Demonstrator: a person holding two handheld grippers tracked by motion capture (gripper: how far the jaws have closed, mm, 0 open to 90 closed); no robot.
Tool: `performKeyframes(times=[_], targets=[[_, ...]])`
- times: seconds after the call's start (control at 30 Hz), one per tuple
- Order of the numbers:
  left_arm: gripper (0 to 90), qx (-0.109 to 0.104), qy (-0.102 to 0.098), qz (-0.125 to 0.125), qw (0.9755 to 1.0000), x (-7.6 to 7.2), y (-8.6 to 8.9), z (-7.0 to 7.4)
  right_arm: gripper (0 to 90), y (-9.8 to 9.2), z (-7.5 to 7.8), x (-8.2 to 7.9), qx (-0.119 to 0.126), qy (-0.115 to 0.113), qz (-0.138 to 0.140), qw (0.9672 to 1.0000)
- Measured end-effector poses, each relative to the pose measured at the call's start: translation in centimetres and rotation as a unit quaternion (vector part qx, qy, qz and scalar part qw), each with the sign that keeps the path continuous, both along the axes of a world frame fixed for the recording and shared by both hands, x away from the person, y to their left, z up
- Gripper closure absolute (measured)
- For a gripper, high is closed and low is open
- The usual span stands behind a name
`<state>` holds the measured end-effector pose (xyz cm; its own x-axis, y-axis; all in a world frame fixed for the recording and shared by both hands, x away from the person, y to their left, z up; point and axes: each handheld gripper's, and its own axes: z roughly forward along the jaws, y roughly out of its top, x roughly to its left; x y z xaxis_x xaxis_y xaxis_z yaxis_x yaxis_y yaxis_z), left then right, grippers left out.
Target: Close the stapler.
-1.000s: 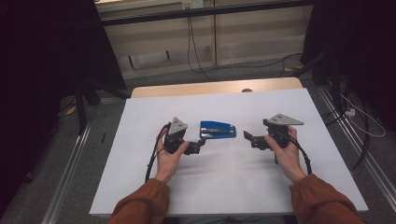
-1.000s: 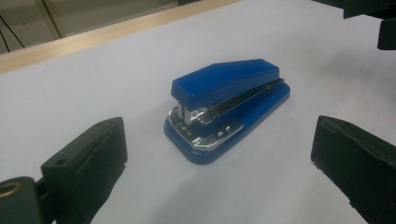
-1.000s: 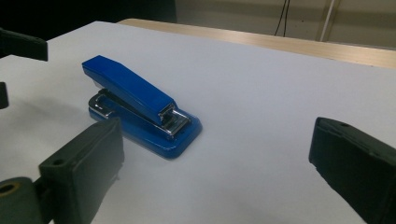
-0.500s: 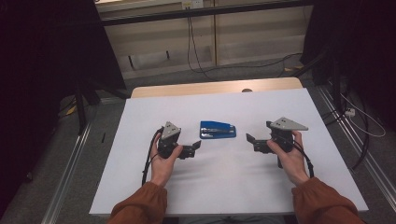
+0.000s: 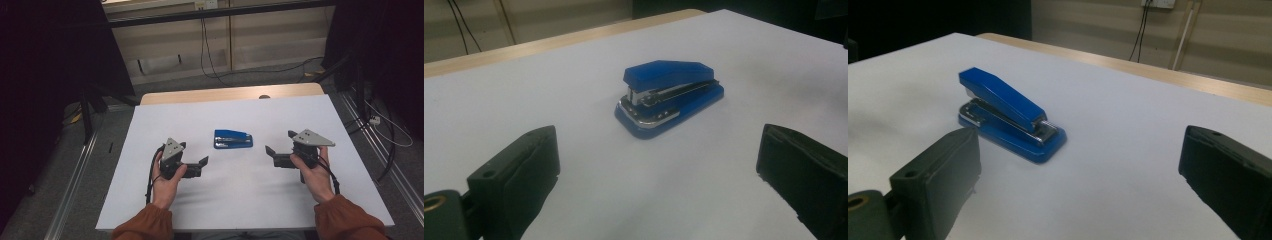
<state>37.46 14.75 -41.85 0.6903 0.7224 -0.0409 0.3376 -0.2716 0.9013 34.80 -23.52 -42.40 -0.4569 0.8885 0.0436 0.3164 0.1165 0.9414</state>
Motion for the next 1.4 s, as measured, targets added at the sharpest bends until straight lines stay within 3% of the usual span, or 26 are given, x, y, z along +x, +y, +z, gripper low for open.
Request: performKeyframes(times=[0.2,0.3,0.53,0.77,0.93,1.1,1.27,1.4], targets=[[3.8,-0.006,-0.01,0.011,0.9999,-0.6,0.8,0.2,2.3,0.4,-0.2,-1.3,0.003,0.009,0.002,1.0],[3.9,0.004,-0.018,0.009,0.9998,-1.0,1.0,0.2,2.2,0.1,-0.3,-1.8,0.0,0.012,0.0,0.9999],[3.9,0.001,-0.025,0.004,0.9997,-2.0,1.7,0.5,2.2,-1.0,-0.2,-2.7,0.009,0.01,-0.02,0.9997],[3.9,-0.004,-0.024,0.024,0.9994,-2.9,2.8,0.5,2.2,-2.2,-0.1,-4.0,0.01,0.004,-0.04,0.9992],[3.9,0.009,-0.035,0.033,0.9988,-3.6,3.7,0.5,2.4,-2.8,-0.2,-4.8,0.013,0.004,-0.051,0.9986],[3.9,0.0,-0.034,0.042,0.9985,-4.3,4.4,0.6,2.4,-3.5,-0.5,-5.6,0.007,-0.005,-0.071,0.9975],[3.9,0.007,-0.037,0.056,0.9977,-5.1,5.0,0.4,2.4,-3.8,-0.5,-6.3,0.005,-0.009,-0.079,0.9969],[3.9,-0.005,-0.041,0.073,0.9965,-5.5,5.5,0.5,2.5,-4.3,-0.5,-6.9,0.001,-0.013,-0.078,0.9968]])
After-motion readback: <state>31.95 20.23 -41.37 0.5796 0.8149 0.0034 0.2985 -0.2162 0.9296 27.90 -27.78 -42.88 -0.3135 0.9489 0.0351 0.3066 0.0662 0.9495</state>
